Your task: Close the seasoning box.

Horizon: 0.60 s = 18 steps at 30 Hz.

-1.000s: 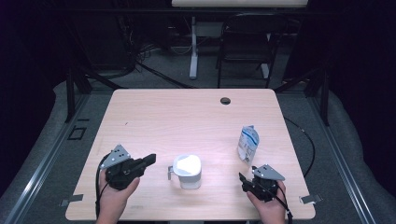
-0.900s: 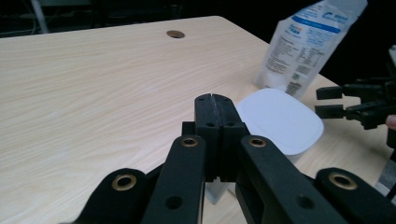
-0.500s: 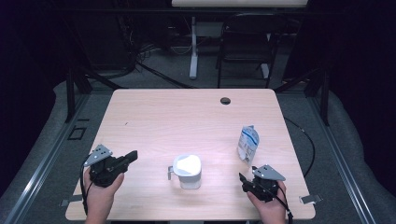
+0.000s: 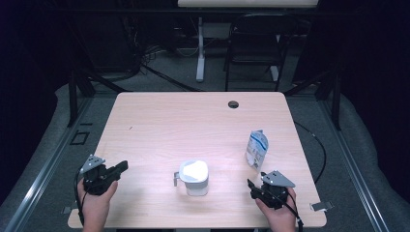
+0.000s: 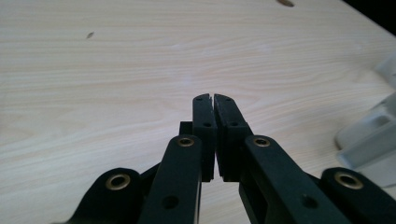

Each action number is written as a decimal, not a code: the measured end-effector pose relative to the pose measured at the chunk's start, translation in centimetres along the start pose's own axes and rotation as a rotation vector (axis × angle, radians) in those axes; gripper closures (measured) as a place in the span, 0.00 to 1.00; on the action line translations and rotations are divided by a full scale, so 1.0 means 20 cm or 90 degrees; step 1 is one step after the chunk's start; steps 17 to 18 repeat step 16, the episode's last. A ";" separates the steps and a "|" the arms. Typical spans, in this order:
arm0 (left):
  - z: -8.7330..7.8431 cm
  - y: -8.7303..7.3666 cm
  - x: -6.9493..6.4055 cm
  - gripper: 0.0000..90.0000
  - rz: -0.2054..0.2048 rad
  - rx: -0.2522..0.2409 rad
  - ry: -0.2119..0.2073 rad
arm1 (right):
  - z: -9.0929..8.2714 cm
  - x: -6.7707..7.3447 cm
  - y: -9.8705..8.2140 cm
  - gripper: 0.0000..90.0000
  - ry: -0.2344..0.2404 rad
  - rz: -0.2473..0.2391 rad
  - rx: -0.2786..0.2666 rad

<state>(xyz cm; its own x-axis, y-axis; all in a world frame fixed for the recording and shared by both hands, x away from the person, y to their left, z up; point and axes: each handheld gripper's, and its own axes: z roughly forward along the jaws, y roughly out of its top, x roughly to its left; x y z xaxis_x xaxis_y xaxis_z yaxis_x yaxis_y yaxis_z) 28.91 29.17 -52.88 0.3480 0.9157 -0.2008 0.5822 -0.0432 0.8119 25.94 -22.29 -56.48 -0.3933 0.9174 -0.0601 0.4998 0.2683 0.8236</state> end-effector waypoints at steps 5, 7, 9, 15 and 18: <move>0.02 -0.04 0.07 0.97 -0.021 0.018 0.022 | 0.00 0.01 0.00 0.46 0.002 -0.008 0.006; 0.03 -0.06 0.09 0.96 -0.021 0.028 0.042 | 0.00 0.01 0.00 0.46 0.003 -0.010 0.005; 0.03 -0.07 0.10 0.96 -0.021 0.039 0.052 | 0.00 0.01 0.00 0.46 0.000 -0.010 0.006; 0.04 -0.10 0.13 0.79 -0.031 0.037 0.090 | 0.01 0.01 0.00 0.46 0.003 -0.008 0.006; 0.04 -0.10 0.13 0.76 -0.032 0.033 0.094 | 0.01 0.01 0.00 0.46 0.002 -0.007 0.007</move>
